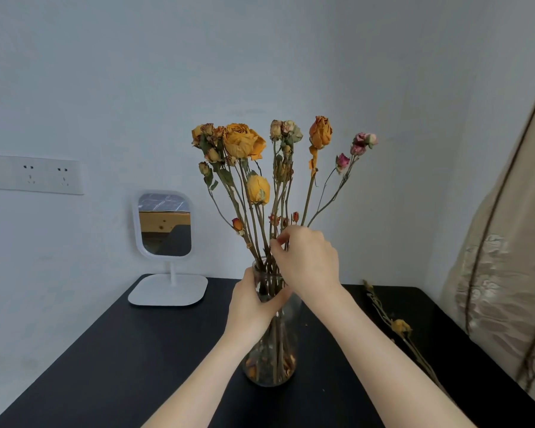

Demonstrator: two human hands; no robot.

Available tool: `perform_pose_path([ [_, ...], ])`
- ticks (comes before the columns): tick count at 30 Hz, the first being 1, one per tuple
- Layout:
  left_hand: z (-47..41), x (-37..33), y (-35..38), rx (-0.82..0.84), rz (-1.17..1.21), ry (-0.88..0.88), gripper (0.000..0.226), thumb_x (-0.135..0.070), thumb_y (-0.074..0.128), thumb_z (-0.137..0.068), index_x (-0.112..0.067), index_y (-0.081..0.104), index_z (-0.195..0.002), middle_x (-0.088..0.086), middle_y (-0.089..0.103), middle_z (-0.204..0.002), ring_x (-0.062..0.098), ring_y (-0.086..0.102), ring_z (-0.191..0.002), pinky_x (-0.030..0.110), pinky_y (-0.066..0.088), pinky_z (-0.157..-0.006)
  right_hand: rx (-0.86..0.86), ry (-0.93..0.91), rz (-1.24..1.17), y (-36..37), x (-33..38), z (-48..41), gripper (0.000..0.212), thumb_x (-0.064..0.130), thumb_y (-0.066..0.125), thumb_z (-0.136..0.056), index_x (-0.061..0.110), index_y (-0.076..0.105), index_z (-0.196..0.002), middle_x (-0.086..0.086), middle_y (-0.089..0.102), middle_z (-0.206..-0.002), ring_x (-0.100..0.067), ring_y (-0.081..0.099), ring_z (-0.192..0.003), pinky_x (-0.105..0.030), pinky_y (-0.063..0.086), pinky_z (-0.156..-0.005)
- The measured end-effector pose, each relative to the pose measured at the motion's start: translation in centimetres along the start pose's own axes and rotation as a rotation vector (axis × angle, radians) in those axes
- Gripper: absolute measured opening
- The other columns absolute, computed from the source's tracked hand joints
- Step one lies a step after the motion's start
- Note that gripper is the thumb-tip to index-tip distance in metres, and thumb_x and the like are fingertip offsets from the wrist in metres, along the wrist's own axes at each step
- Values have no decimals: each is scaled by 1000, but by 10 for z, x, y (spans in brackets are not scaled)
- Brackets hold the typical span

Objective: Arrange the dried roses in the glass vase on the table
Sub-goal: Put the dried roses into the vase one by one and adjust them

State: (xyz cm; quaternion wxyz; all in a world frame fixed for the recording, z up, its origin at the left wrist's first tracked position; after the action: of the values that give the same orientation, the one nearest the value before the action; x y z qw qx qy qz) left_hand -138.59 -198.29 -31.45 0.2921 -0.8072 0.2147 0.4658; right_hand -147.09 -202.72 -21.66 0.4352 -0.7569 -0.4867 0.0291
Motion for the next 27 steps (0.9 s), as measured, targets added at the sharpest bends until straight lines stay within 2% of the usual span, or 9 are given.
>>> perform_pose_path([
  [2,-1,-1,0,-4,-8,-2,44,-35,73,-75,-36,43,-107,-27,55,-89,-18,54,-72,2,39,-53,-7,-1,32,2,0,-1,23,28,50,-94,15,66,-104,-4,69,-93,-18,65,-75,-23,45,-59],
  [6,-2,2,2,0,-18,-2,45,-29,73,-76,-33,44,-112,-25,53,-92,-23,53,-69,1,41,-53,17,32,43,11,-4,-1,23,28,50,-94,15,67,-102,-3,68,-92,-13,56,-67,-18,37,-51],
  [9,-3,3,2,10,-26,-2,48,-29,73,-77,-30,45,-116,-26,52,-92,-29,49,-71,-1,41,-53,41,50,23,15,-6,0,24,29,51,-94,15,68,-102,-2,69,-92,-15,63,-74,-21,42,-57],
  [13,-3,1,0,10,-10,-6,50,-31,73,-76,-30,46,-119,-27,54,-93,-15,54,-76,6,38,-57,48,53,-15,16,-7,1,23,29,51,-93,16,69,-98,-2,69,-87,-14,60,-68,-19,40,-52],
  [18,-4,-2,-5,95,17,-7,50,-33,72,-77,-40,39,-113,-32,50,-95,-15,48,-85,5,36,-68,51,29,-19,14,-10,5,23,29,51,-93,17,69,-99,-1,70,-91,-10,55,-65,-15,33,-48],
  [20,-6,-3,-7,126,42,-7,51,-33,72,-77,-40,39,-115,-27,54,-103,-8,52,-96,12,42,-82,54,15,-53,12,-11,9,23,30,52,-93,18,70,-101,0,70,-94,-11,58,-68,-13,31,-48],
  [22,-9,-3,-8,149,50,-5,48,-31,72,-77,-37,43,-114,-15,58,-112,4,53,-109,28,44,-97,59,8,-107,10,-13,12,23,31,54,-91,20,71,-102,1,71,-95,-10,60,-70,-11,32,-49],
  [25,-13,-1,-10,154,-18,2,35,-35,71,-77,-40,46,-101,-11,50,-110,13,49,-110,37,43,-100,85,10,-169,9,-18,17,23,32,55,-90,21,71,-104,3,70,-90,-6,56,-65,-14,42,-54],
  [27,-14,2,-11,155,-59,-28,34,-41,70,-76,-39,46,-100,-8,43,-109,16,47,-108,38,44,-99,112,20,-203,8,-22,20,23,33,56,-90,21,70,-104,6,65,-78,-6,57,-63,-18,48,-60],
])
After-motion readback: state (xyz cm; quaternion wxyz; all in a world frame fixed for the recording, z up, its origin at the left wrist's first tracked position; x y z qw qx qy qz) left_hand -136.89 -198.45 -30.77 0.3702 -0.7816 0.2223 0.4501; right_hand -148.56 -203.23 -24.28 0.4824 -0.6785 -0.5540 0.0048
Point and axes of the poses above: each hand's wrist, its own z-axis away from the middle knuckle, its own y-axis out of the palm, x = y × z, the point moved 3 cm from there along -z, towards the middle knuckle
